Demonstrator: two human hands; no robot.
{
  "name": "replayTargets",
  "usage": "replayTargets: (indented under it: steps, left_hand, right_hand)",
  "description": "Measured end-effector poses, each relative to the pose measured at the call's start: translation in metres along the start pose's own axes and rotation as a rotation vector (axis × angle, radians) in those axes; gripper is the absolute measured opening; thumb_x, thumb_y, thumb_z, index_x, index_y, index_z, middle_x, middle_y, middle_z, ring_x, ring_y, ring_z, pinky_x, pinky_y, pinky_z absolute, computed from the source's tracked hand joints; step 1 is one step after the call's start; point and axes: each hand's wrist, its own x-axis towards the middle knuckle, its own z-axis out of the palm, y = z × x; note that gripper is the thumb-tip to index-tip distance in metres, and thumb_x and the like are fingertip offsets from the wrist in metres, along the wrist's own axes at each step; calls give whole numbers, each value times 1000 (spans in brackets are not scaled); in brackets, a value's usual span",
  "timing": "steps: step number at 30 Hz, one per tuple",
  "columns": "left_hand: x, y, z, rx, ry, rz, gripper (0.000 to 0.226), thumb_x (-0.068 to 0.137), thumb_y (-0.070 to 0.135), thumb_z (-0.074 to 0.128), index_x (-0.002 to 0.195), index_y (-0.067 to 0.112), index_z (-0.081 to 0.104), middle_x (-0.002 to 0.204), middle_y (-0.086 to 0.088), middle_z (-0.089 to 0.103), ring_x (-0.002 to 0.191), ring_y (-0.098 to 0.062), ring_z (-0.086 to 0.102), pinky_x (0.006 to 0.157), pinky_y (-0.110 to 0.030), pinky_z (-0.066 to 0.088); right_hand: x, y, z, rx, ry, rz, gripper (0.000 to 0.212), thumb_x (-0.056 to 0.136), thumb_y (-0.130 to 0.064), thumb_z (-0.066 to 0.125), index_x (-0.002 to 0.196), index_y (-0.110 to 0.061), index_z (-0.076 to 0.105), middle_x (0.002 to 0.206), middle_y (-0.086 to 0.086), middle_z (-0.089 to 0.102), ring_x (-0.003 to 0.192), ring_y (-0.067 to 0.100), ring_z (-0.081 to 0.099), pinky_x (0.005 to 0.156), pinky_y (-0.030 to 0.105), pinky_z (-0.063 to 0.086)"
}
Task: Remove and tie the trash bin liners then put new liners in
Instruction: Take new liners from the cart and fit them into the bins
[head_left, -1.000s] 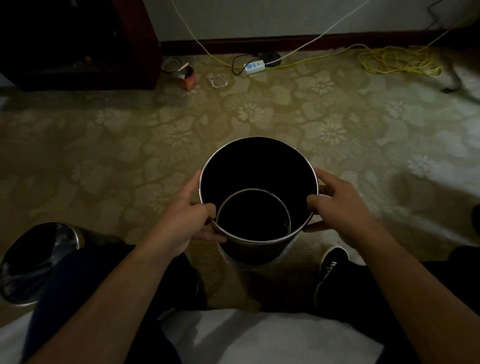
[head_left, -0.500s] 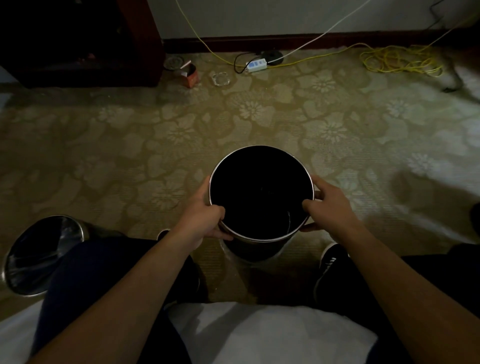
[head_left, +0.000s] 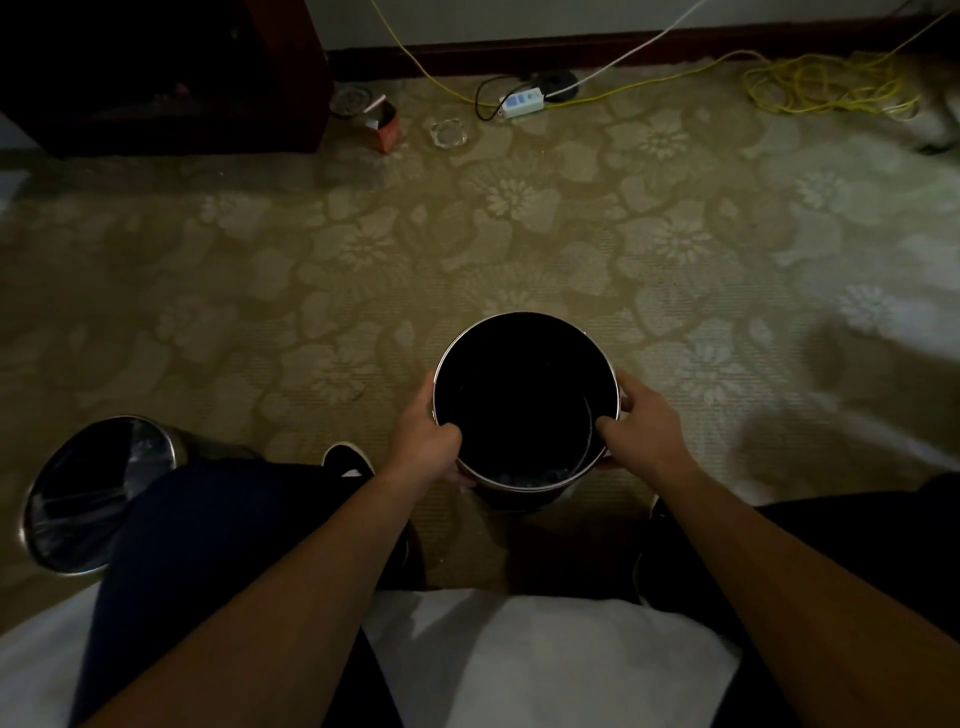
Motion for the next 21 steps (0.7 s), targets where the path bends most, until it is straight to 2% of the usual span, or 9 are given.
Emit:
replayTargets:
  steps: [3,4,6,7,8,11,14,18,21]
  left_hand:
    - [10,-8,4,23,17,1,81,83,-10,44,127,58,50,130,-3,58,96,-40,68,55,-55,60]
    - [14,-11,4,29,17,-5,83,82,-10,43,128,59,49,129,-3,58,96,-40,68,56,-55,60]
    - [22,-19,4,52,13,-5,84,83,-8,44,129,61,47,126,-2,60,92,-39,70,56,-56,60]
    - [26,-24,5,62,8,-1,82,85,-7,45,130,61,46,126,-2,60,90,-38,71,56,-56,60]
    - [29,-27,6,67,1,-2,82,86,-6,46,131,62,45,127,-1,59,89,-38,71,56,-56,60]
    - [41,-36,9,84,-9,-14,82,88,-7,47,132,63,44,129,-1,58,88,-40,71,54,-54,60]
    - [55,-45,11,83,-6,-10,80,88,-8,46,129,61,48,124,-1,60,88,-40,71,54,-54,60]
    - [71,-62,12,105,-12,-16,84,85,-9,50,130,62,47,118,2,63,90,-38,71,55,-54,60]
    - [82,-76,13,139,-3,80,82,83,-11,53,133,54,48,116,9,65,103,-32,69,73,-52,62]
  right_hand:
    - [11,12,8,-19,26,-6,65,81,-15,65,139,-44,53,99,-14,70,89,22,73,74,47,63]
    - [13,15,10,-39,38,-19,64,82,-14,65,139,-41,54,99,-12,71,89,20,72,74,41,63]
    - [18,22,14,-68,56,-44,61,84,-9,66,140,-34,56,96,-8,69,84,9,67,67,14,54]
    - [20,24,16,-74,56,-44,60,85,-7,66,140,-31,57,95,-8,67,81,4,63,63,6,46]
    - [21,28,19,-76,51,-30,60,86,-5,65,140,-30,56,94,-9,65,81,4,61,65,6,43]
    - [29,41,29,-71,52,2,65,84,-6,65,143,-32,54,102,-7,68,98,15,64,81,25,46]
    - [38,50,34,-75,28,33,70,82,-4,63,142,-39,52,111,-5,71,104,18,66,78,29,53]
    - [47,56,39,-105,-36,105,76,84,-1,61,146,-41,46,118,-2,69,106,24,66,91,41,56]
    - [49,62,43,-122,-84,158,73,88,-5,62,149,-40,41,112,-3,65,104,23,64,85,33,51]
